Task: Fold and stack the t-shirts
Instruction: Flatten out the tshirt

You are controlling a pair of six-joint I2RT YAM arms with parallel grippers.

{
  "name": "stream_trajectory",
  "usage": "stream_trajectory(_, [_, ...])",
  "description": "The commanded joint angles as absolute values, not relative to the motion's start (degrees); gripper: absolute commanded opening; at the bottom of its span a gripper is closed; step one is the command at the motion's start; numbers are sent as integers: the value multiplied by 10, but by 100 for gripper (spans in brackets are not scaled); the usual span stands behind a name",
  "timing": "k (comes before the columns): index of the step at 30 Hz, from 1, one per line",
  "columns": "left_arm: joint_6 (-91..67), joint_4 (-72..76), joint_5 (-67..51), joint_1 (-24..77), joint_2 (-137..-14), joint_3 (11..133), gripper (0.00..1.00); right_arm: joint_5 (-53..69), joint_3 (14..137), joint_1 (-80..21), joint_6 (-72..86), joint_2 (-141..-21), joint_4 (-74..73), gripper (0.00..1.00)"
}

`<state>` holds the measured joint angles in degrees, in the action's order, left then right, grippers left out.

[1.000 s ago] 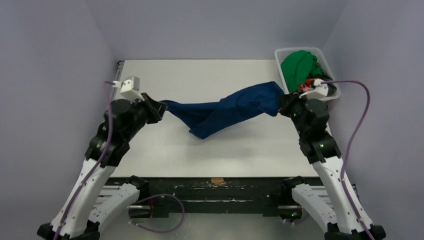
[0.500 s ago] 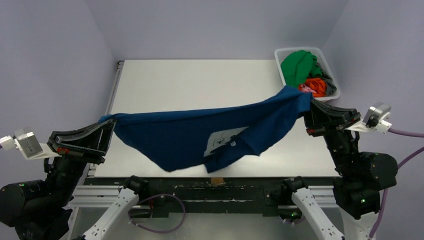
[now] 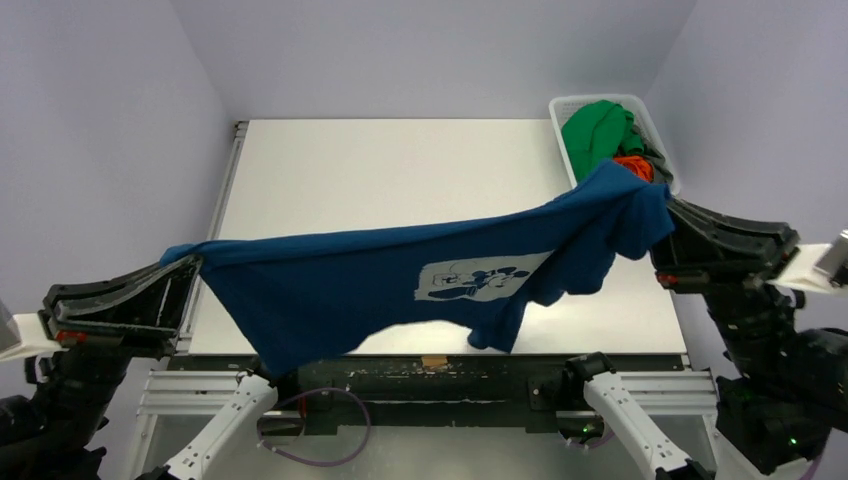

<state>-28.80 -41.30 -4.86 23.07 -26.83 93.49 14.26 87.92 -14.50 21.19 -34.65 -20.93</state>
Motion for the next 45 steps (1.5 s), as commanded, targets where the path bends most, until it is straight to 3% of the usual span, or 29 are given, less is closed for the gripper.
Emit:
stream_trajectory(1, [-272, -403, -67, 232, -263, 969, 0, 173, 961, -144, 211, -365, -207, 0])
stream_trajectory(9, [-265, -412, -3, 231, -282, 954, 0, 160, 1005, -144, 192, -428, -202, 0])
stream_trajectory(17, [-239, -380, 209, 231, -381, 882, 0, 99, 923, -144, 155, -524, -128, 0])
stream_trajectory(22, [-225, -319, 379, 215, -560, 809, 0, -7, 823, -144, 115, -648, -30, 0])
stream_trajectory(26, [-266, -298, 263, 123, -767, 828, 0, -12, 808, -143, 101, -812, 60, 0])
stream_trajectory(28, [-274, -293, 266, 105, -875, 864, 0, -3, 830, -143, 100, -929, 94, 0])
stream_trajectory(31, [-262, -305, 263, 97, -1024, 965, 15, -2, 930, -143, 104, -1094, 86, 0])
stream_trajectory(32, [-257, -319, 259, 96, -1067, 1005, 25, -2, 982, -143, 107, -1146, 64, 4])
stream_trajectory(34, [-251, -364, 259, 94, -1130, 1076, 54, -3, 1097, -144, 120, -1235, -3, 20])
stream_trajectory(36, [-251, -391, 261, 94, -1162, 1123, 80, -5, 1182, -144, 123, -1290, -63, 66])
stream_trajectory(37, [-251, -390, 256, 94, -1158, 1126, 94, -8, 1199, -144, 120, -1297, -76, 83])
stream_trajectory(38, [-250, -381, 246, 94, -1148, 1119, 99, -13, 1192, -144, 120, -1291, -75, 88])
stream_trajectory(45, [-288, -330, 144, 95, -974, 926, 100, -31, 951, -145, 153, -1097, -28, 93])
